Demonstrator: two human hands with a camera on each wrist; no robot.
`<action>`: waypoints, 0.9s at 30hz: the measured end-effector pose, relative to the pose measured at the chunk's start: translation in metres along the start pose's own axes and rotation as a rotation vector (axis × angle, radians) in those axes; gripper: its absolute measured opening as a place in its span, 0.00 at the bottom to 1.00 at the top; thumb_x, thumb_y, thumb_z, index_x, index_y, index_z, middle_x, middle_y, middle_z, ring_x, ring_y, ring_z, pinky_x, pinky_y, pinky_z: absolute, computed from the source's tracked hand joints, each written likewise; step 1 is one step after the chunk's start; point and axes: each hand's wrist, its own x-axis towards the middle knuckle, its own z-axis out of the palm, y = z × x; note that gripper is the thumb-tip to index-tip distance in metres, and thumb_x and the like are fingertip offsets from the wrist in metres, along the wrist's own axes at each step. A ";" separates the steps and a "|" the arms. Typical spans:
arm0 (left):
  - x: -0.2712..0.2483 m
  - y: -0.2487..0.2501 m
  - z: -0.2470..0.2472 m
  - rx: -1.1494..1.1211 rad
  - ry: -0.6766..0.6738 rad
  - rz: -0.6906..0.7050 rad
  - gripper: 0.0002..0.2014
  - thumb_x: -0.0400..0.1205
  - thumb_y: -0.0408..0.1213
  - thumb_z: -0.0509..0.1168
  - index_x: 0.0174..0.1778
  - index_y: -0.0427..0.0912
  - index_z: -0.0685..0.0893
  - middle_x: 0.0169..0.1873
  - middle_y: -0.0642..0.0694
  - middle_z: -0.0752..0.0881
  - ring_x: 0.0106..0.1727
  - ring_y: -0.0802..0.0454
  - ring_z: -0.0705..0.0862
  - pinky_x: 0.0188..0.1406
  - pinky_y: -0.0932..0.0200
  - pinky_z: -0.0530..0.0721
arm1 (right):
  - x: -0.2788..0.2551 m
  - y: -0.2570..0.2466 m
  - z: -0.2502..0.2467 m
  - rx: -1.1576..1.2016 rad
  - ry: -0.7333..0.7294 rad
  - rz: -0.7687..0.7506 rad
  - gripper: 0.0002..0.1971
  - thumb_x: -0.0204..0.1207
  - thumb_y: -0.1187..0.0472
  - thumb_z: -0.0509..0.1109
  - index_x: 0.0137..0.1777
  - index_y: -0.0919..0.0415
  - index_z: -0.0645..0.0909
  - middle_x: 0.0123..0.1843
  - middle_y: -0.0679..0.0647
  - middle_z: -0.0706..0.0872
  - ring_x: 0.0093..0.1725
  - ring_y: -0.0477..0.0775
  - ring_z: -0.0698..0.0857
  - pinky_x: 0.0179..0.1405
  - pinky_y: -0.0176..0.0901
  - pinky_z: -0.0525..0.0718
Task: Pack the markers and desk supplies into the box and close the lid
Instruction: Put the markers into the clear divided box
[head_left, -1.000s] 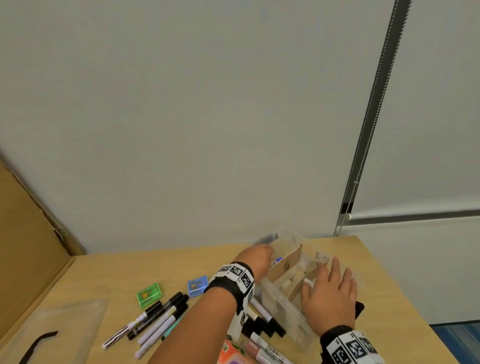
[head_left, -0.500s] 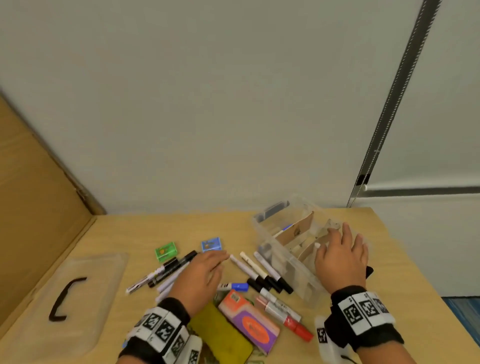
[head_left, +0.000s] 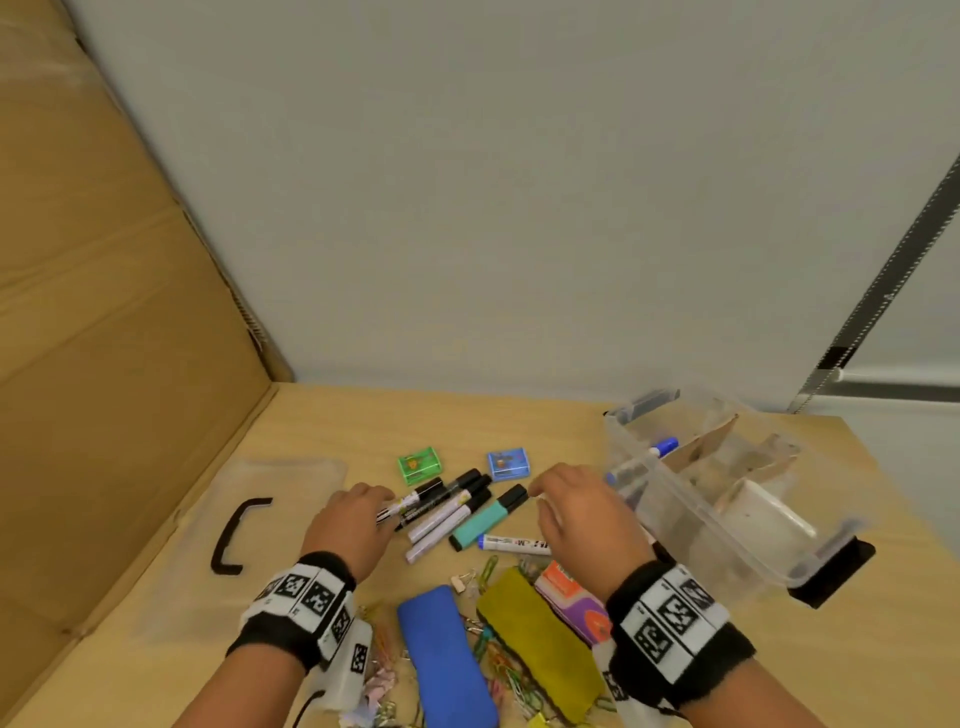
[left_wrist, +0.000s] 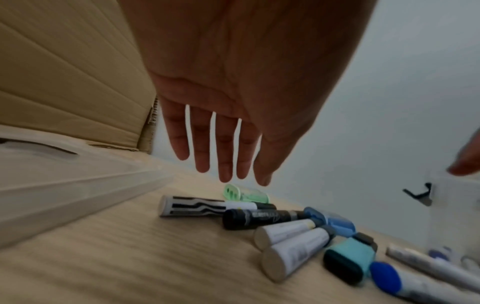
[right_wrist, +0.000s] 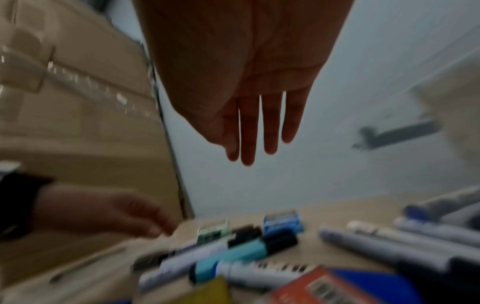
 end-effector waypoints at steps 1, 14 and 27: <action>0.007 0.002 0.001 0.020 -0.021 -0.002 0.19 0.84 0.48 0.59 0.71 0.52 0.74 0.67 0.50 0.79 0.67 0.48 0.76 0.62 0.53 0.79 | 0.010 -0.006 0.011 -0.014 -0.095 -0.010 0.12 0.80 0.63 0.59 0.60 0.53 0.80 0.58 0.48 0.82 0.60 0.50 0.77 0.58 0.42 0.77; 0.043 0.006 0.017 0.156 -0.229 0.000 0.21 0.80 0.50 0.63 0.67 0.46 0.73 0.64 0.45 0.77 0.65 0.46 0.77 0.62 0.52 0.78 | 0.063 -0.038 0.077 -0.352 -0.636 -0.007 0.26 0.79 0.59 0.64 0.77 0.58 0.65 0.74 0.60 0.66 0.72 0.63 0.66 0.65 0.55 0.73; 0.035 -0.004 0.014 -0.053 -0.339 -0.044 0.13 0.81 0.43 0.64 0.58 0.40 0.79 0.56 0.41 0.83 0.54 0.45 0.82 0.43 0.60 0.73 | 0.049 -0.037 0.050 -0.109 -0.283 -0.230 0.20 0.76 0.68 0.60 0.68 0.62 0.70 0.66 0.58 0.73 0.61 0.61 0.74 0.49 0.49 0.75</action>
